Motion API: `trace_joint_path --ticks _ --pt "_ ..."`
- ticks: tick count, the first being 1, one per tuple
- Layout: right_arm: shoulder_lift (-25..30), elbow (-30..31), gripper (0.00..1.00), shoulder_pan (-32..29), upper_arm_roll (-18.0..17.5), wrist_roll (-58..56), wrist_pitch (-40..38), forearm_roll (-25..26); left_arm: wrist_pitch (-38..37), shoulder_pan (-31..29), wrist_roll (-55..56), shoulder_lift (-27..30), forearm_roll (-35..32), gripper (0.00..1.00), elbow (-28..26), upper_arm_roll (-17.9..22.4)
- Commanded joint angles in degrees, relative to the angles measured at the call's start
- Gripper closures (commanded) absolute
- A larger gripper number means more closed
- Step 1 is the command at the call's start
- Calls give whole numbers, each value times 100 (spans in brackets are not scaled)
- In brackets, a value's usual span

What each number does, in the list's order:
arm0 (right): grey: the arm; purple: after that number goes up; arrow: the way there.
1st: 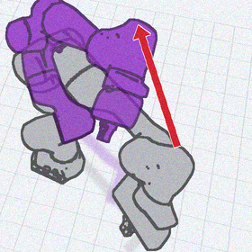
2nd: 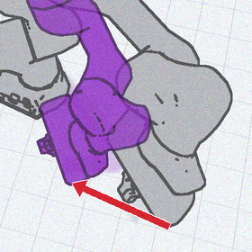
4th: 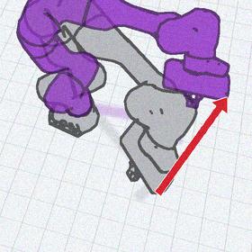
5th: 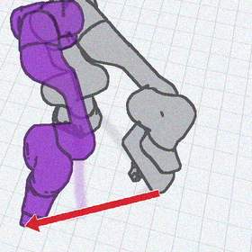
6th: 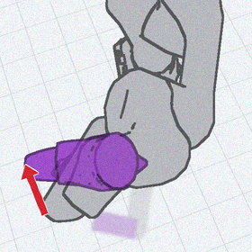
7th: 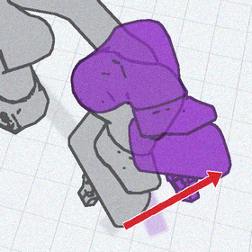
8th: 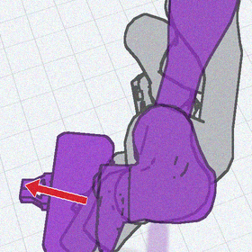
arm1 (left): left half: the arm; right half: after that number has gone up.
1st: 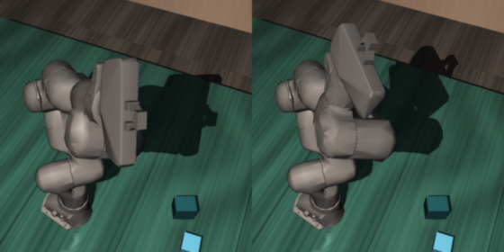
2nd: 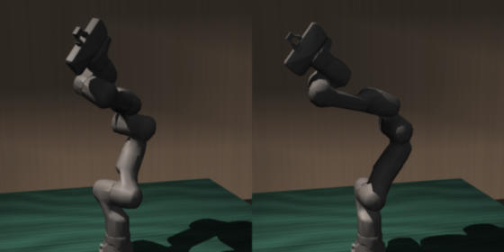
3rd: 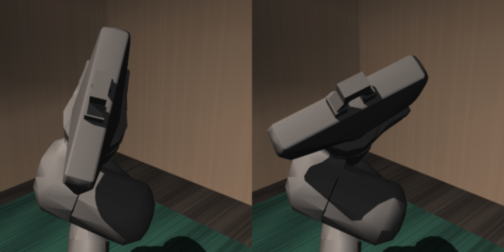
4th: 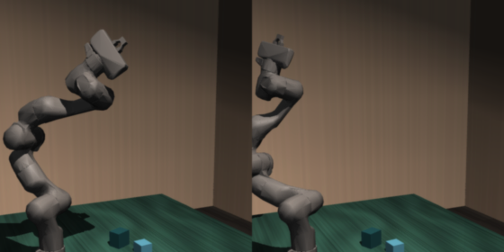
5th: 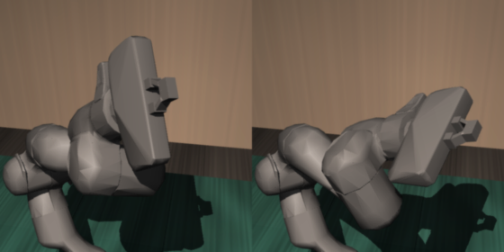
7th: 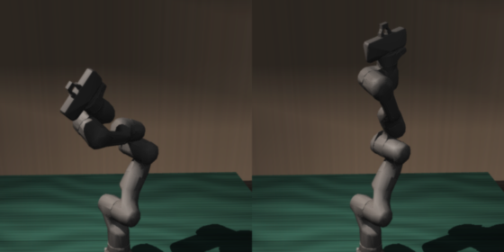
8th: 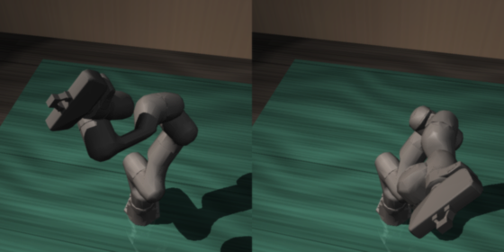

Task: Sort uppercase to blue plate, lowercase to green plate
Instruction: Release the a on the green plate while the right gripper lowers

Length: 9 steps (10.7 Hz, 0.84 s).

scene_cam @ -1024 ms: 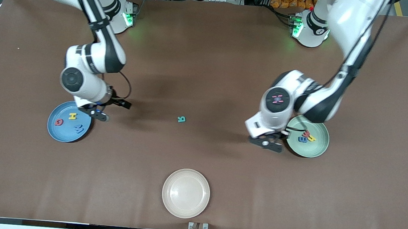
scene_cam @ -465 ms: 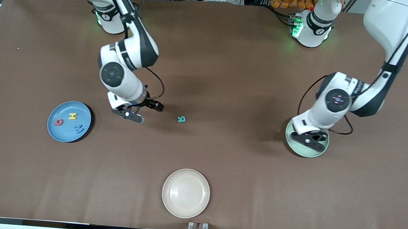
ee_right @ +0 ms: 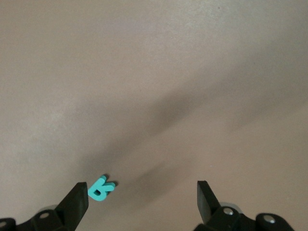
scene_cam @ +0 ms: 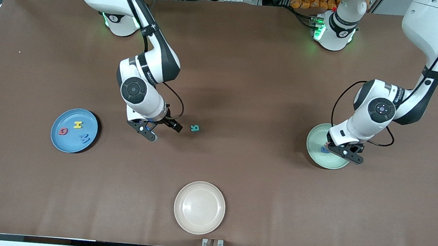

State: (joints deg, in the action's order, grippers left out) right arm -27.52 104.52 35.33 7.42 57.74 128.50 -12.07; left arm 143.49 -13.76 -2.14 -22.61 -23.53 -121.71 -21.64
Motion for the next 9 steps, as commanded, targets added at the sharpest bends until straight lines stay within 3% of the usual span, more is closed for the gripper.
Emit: trace_joint_path --ticks 1,2,3,4,6,9 --pt "-252 -343 0 52 22 762 -79 -59 118 -153 91 72 -47 53 -134 -95" --pt "-323 -440 0 70 22 1026 -71 -68 118 -153 109 98 -21 31 -143 -95" --pt "-385 -502 0 62 14 1394 -36 -76 83 -153 161 168 -12 25 -143 -95" --pt "-516 -607 0 70 13 1929 17 -76 56 -162 179 308 -12 0 -143 -95" --pt "-797 -775 0 262 13 2679 341 -68 -258 -215 188 659 93 0 -91 -113" --pt "-877 -749 0 570 13 3039 526 -68 -1704 -206 197 969 1452 0 653 -122"
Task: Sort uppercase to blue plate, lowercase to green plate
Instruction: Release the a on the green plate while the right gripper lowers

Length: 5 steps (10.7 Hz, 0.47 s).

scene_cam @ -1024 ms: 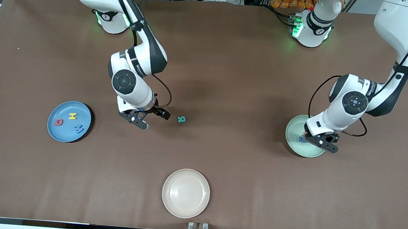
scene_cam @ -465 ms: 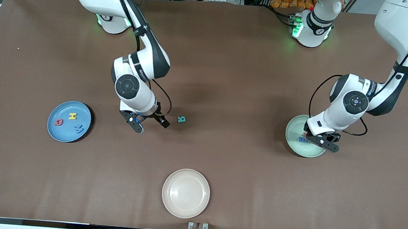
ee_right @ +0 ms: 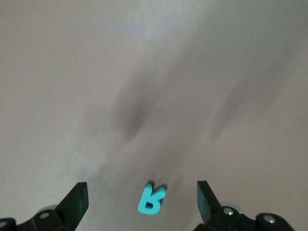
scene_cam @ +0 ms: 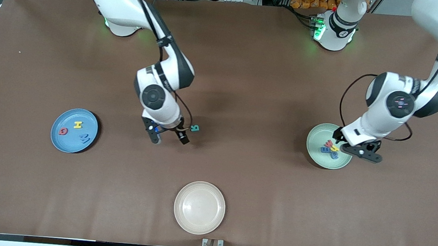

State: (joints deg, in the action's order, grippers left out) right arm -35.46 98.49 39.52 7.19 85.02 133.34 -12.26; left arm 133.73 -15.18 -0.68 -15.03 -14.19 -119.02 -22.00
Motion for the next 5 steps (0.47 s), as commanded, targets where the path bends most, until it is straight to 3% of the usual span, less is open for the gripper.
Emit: trace_joint_path --ticks 1,5 --pt "-101 -119 0 240 37 444 182 -48 -1360 -64 51 194 766 0 823 -76" --pt "-154 -93 0 346 55 963 367 -22 -2806 -73 68 202 856 0 2196 -6"
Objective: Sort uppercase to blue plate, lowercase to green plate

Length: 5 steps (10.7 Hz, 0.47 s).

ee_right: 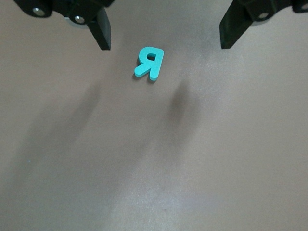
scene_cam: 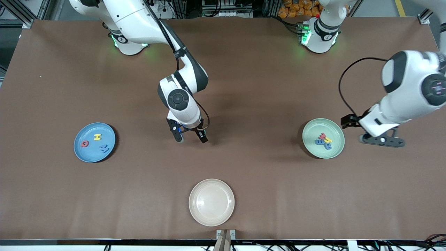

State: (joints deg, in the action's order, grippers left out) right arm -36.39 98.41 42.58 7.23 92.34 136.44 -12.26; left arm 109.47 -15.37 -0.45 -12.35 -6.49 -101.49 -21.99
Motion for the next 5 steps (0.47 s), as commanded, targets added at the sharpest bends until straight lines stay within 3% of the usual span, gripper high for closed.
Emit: trace_joint_path --ticks 1,4,5 --pt "-96 -85 0 48 51 398 119 -13 -678 -106 45 -57 78 0 724 1" --pt "-254 -77 0 135 68 680 260 57 -1601 -150 36 -48 78 0 1743 10" --pt "-306 -42 0 171 77 681 278 83 -1778 -150 45 -39 95 0 1816 10"
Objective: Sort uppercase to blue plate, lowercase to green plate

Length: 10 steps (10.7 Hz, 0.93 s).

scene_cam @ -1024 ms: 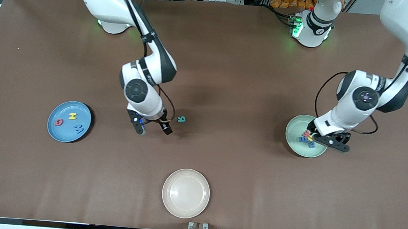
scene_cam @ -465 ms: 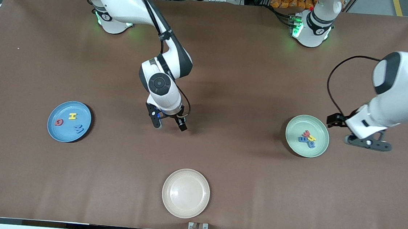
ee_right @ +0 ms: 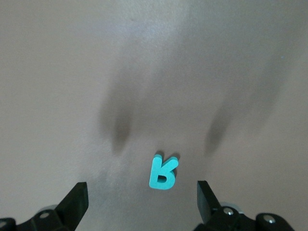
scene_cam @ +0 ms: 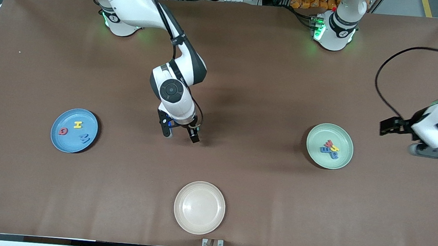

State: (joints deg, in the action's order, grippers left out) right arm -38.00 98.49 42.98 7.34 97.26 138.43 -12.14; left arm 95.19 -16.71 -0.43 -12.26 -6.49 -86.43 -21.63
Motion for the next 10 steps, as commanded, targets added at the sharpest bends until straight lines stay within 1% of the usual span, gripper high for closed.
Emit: trace_joint_path --ticks 1,2,5,8,10 --pt "-181 -31 0 167 66 197 131 98 -387 -26 60 47 95 0 311 1" --pt "-225 -31 0 193 66 205 193 98 -387 -52 61 179 95 0 311 45" --pt "-330 -31 0 246 75 267 246 106 -378 -26 174 171 96 0 381 27" --pt "-357 -31 0 255 75 267 246 186 -370 -8 989 92 104 0 522 28" --pt "-383 -31 0 255 75 276 246 203 -352 -17 1177 118 130 0 522 -25"
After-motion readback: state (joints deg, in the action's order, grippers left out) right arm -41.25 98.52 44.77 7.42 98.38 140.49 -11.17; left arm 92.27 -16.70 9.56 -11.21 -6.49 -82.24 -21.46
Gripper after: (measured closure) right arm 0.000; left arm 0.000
